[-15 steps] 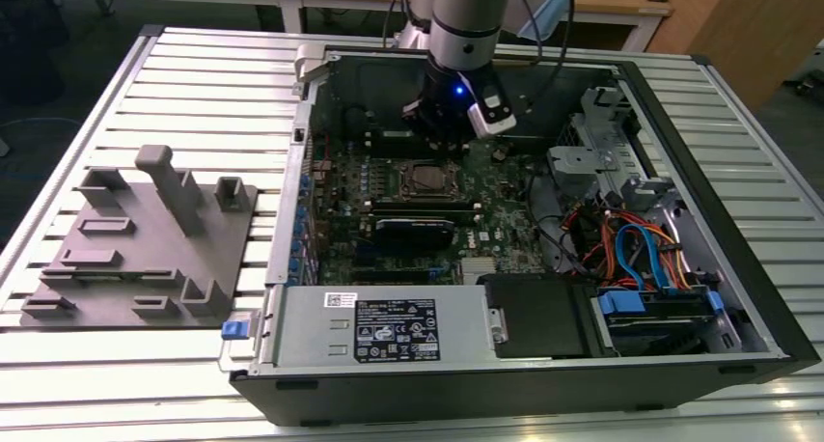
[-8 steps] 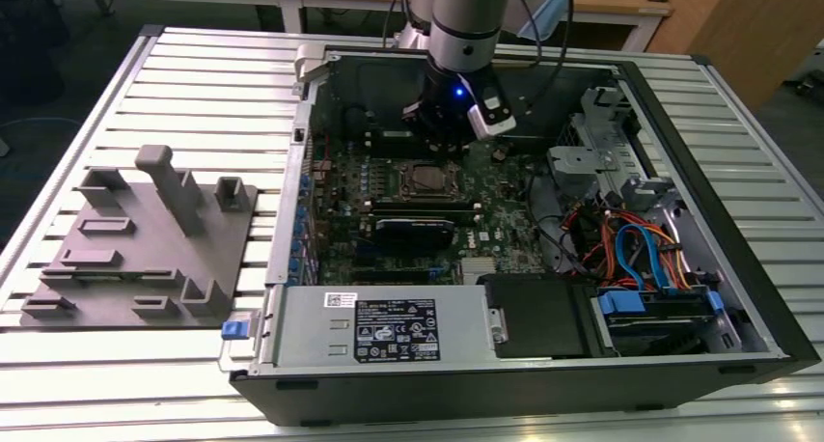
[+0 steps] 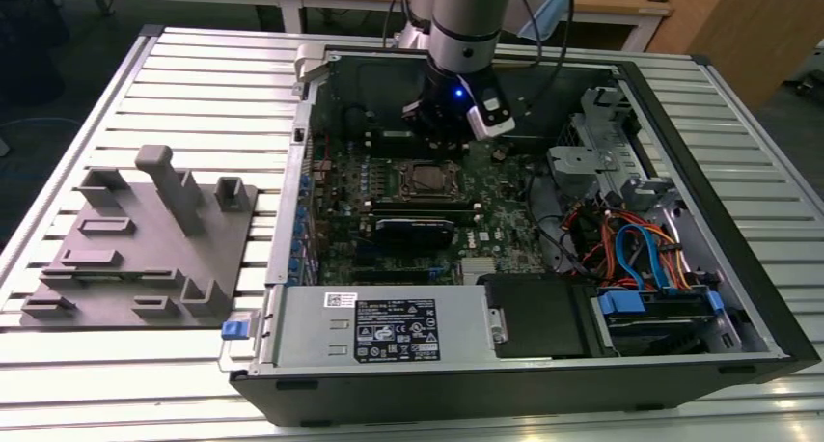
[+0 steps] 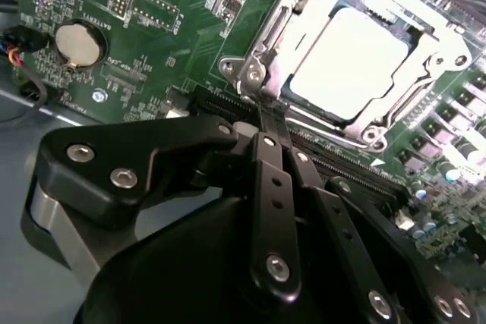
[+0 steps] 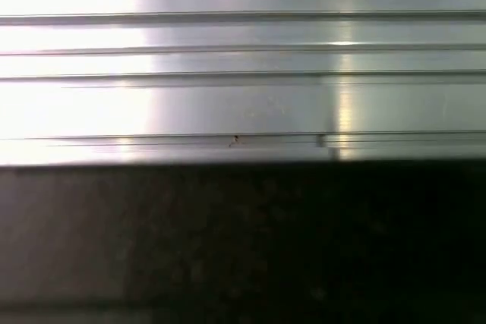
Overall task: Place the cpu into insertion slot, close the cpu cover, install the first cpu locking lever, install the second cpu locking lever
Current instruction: 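Install the first cpu locking lever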
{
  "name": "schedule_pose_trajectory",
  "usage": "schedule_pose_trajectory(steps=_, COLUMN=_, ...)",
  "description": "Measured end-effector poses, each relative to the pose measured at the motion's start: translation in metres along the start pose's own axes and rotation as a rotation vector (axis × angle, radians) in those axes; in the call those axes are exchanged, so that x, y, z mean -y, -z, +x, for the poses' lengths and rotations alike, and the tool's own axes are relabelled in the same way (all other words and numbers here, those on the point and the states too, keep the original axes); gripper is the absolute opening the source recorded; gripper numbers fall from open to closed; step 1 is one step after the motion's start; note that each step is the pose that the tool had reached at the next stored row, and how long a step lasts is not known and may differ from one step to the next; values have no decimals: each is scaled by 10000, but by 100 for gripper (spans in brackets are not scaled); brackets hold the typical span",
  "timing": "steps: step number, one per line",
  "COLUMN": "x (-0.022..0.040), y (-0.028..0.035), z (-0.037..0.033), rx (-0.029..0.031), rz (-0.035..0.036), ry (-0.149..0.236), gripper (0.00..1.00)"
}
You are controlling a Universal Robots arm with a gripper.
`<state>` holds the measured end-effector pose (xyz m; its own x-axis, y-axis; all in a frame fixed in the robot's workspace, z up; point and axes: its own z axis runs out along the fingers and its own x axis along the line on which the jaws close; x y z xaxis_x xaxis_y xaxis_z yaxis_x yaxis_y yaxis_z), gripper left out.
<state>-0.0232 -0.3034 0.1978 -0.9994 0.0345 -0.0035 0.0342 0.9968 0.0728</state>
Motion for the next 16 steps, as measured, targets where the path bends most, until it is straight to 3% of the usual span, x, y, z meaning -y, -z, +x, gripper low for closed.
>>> schedule_pose_trajectory(steps=4, x=-4, y=67, z=0, rx=-3, rz=5, ry=1, gripper=10)
schedule_pose_trajectory(steps=16, x=55, y=71, z=-2, rx=-2, rz=49, ry=0, gripper=10)
